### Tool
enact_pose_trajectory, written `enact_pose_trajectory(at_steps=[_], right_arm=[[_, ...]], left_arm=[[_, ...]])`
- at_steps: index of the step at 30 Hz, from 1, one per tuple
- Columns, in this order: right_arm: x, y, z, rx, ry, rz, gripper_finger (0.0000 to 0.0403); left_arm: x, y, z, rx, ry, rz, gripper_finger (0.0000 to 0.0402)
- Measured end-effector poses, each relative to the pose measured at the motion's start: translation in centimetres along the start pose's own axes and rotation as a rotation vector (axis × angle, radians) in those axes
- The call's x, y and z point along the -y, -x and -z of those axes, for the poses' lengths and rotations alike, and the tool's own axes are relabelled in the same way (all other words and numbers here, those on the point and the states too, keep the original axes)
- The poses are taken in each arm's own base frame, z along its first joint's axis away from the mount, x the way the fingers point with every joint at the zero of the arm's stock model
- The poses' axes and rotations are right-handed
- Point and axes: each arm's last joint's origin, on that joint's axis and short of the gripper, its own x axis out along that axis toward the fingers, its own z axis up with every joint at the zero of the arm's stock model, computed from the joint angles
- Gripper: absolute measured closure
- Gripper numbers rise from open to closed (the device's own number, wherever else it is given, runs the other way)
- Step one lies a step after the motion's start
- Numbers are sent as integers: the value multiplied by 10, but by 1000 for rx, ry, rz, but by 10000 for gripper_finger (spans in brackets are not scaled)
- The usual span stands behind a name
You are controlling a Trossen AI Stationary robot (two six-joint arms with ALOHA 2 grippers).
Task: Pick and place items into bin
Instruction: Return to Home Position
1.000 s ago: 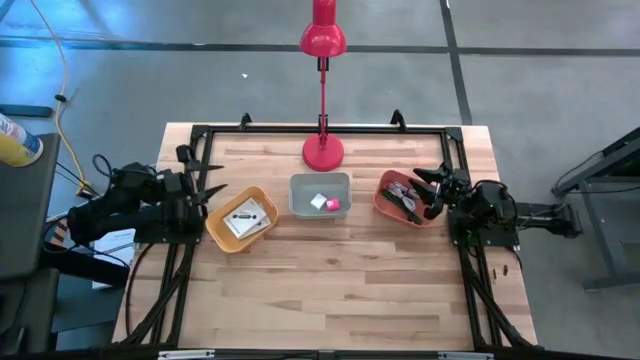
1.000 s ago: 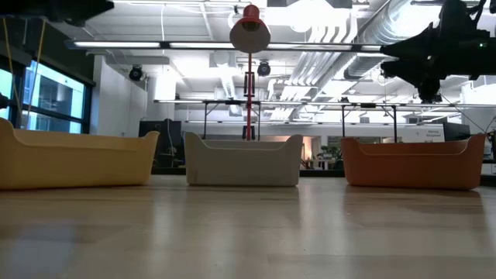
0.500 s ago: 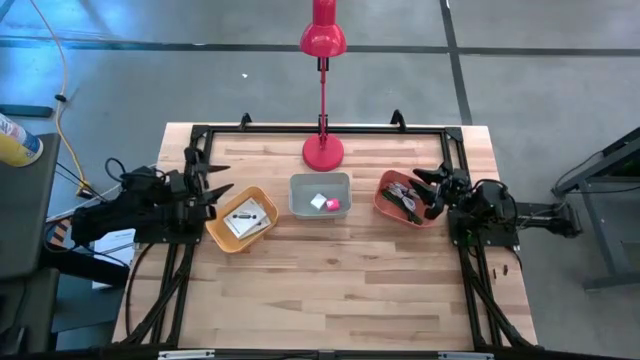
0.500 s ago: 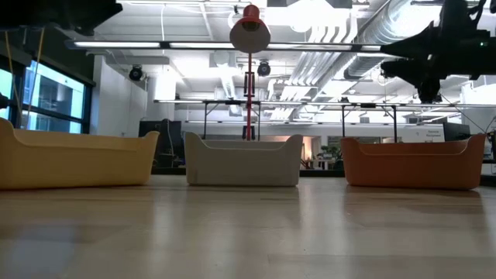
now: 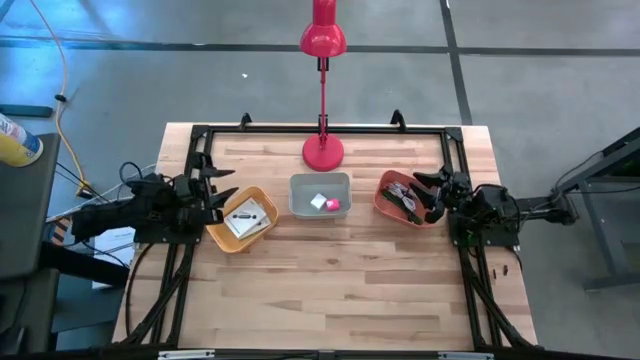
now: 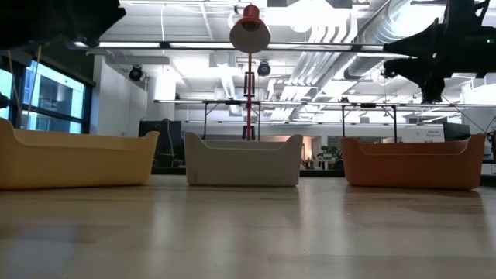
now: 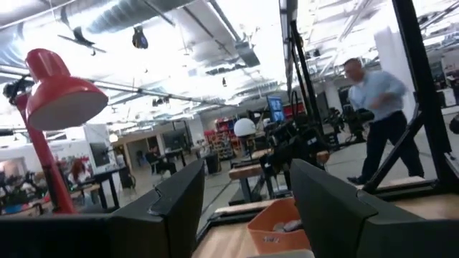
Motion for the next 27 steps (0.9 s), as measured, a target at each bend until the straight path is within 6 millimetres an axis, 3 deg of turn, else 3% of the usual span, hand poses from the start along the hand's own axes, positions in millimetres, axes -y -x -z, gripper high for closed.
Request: enact_pose_trajectory(at_steps=[11,27], right_arm=[[-1,1,1,-4,8,-1,208],[0,2,13,-131,27,-24,208]], left_arm=[[19,3,12,-9,-31,0,208],[31,9,39,-285,17,125,208]])
